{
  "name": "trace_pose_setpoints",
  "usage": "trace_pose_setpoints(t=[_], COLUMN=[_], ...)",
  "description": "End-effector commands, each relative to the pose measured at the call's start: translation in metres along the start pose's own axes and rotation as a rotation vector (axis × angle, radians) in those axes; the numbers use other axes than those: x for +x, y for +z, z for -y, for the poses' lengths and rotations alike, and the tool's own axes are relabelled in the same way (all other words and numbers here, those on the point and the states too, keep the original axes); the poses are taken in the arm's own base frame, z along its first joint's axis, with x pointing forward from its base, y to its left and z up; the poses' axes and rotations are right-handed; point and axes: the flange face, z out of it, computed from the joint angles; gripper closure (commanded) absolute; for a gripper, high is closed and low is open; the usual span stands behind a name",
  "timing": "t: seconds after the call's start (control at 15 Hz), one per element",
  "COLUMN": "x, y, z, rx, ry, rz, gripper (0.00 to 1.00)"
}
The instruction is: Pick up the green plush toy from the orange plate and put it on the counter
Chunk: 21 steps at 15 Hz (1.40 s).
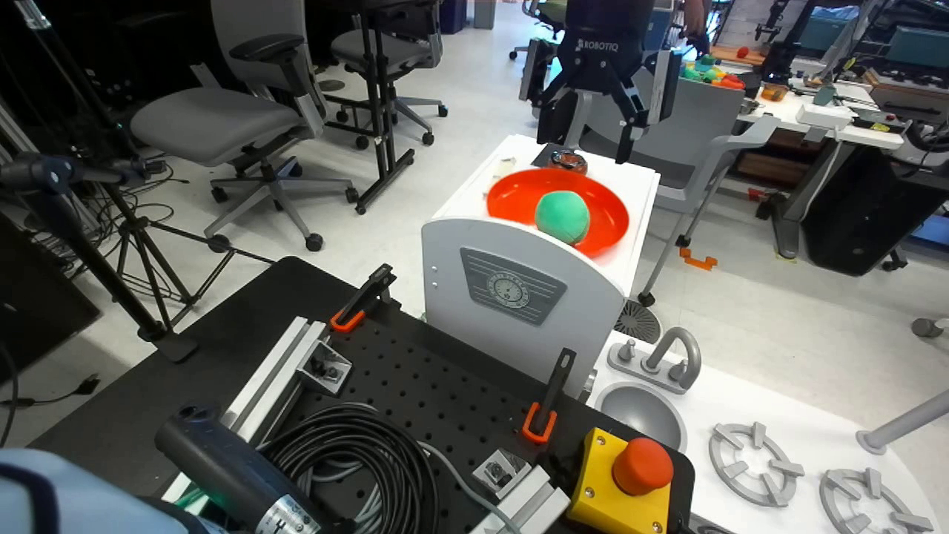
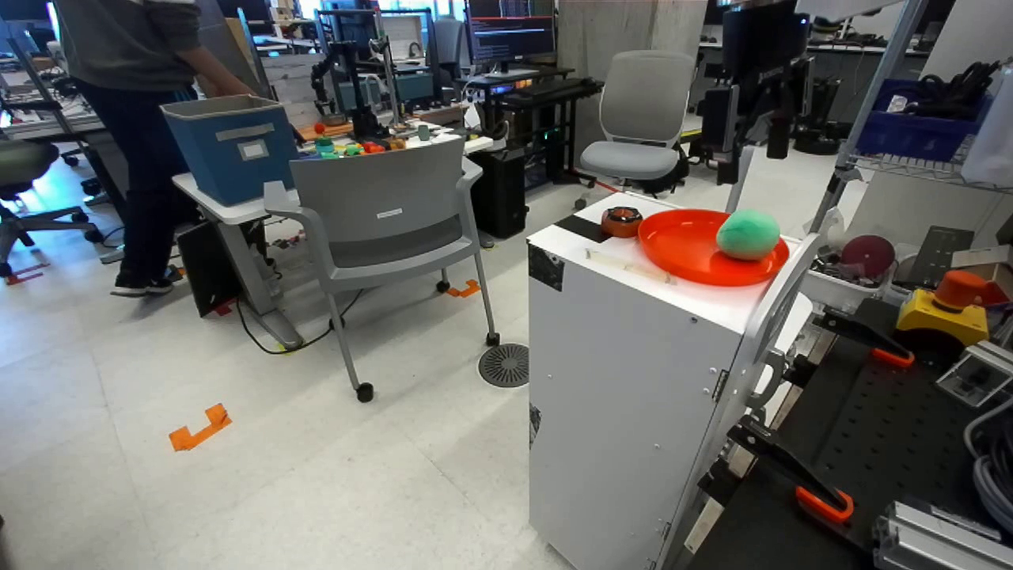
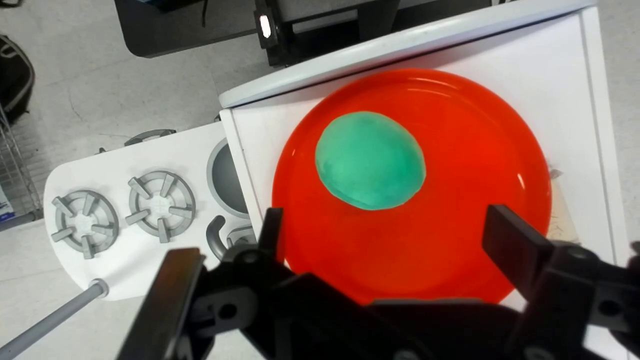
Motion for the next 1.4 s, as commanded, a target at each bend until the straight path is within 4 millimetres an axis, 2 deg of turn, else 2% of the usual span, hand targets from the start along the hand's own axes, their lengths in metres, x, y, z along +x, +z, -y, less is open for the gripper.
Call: trace_pose_setpoints(t=[0.0, 0.6, 1.07, 1.33], x=[0.008, 0.016, 0.024, 0.026], y=[0.0, 0.016, 0.035, 0.038], z=[0.004, 0.009, 0.014, 0.015], rx=[-0.008, -0.005, -0.016, -0.009], ry=[-0.017, -0.029, -0.036, -0.046], rz=[-0.003, 0.007, 0.047, 0.052], gripper=[0.0, 0.0, 0.0, 0.0])
